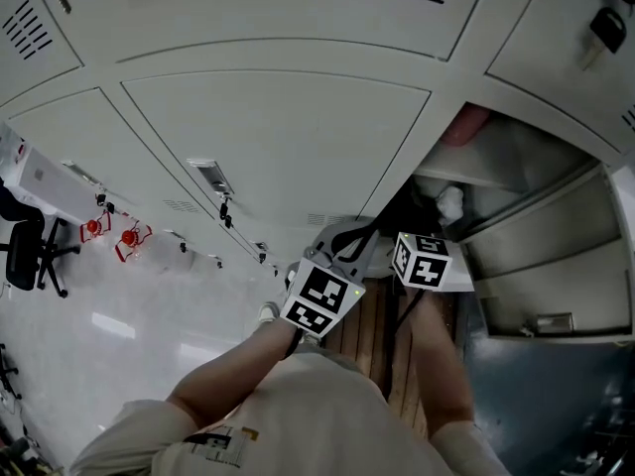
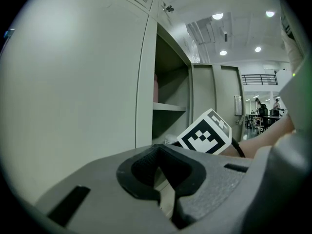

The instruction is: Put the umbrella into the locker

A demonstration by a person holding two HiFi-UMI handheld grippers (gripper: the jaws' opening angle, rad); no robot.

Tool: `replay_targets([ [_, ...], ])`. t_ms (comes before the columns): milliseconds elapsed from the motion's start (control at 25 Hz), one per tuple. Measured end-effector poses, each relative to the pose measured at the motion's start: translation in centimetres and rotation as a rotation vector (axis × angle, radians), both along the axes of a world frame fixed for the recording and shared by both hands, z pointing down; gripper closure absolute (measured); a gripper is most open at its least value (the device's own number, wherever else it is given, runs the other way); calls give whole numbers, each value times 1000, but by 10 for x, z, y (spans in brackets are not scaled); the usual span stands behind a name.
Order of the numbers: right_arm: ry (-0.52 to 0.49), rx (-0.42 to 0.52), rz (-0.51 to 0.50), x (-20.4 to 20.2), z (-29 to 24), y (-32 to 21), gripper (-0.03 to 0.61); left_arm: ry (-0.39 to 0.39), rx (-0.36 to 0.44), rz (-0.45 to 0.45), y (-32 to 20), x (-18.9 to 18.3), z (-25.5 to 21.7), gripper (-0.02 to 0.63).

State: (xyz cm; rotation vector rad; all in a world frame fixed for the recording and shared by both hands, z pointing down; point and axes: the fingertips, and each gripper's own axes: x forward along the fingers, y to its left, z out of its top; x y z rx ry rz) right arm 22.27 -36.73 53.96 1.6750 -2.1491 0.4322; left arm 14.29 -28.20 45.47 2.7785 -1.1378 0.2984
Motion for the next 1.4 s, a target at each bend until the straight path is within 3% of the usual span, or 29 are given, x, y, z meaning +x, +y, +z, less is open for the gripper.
replay_targets([
  [560,58,-15,-28,4,1,-19,548,-17,-8,25,-3,8,5,606],
  [880,6,21,-20,8,-22,-3,456,-23,3,31,3,1,-4,606],
  [1240,-26,143,-24,10,-79,22,461,-12,63,16,3,-8,-36,606],
  [1400,-66,262,-8,14,-127,40,533,-3,118,23,7,-8,-61,606],
])
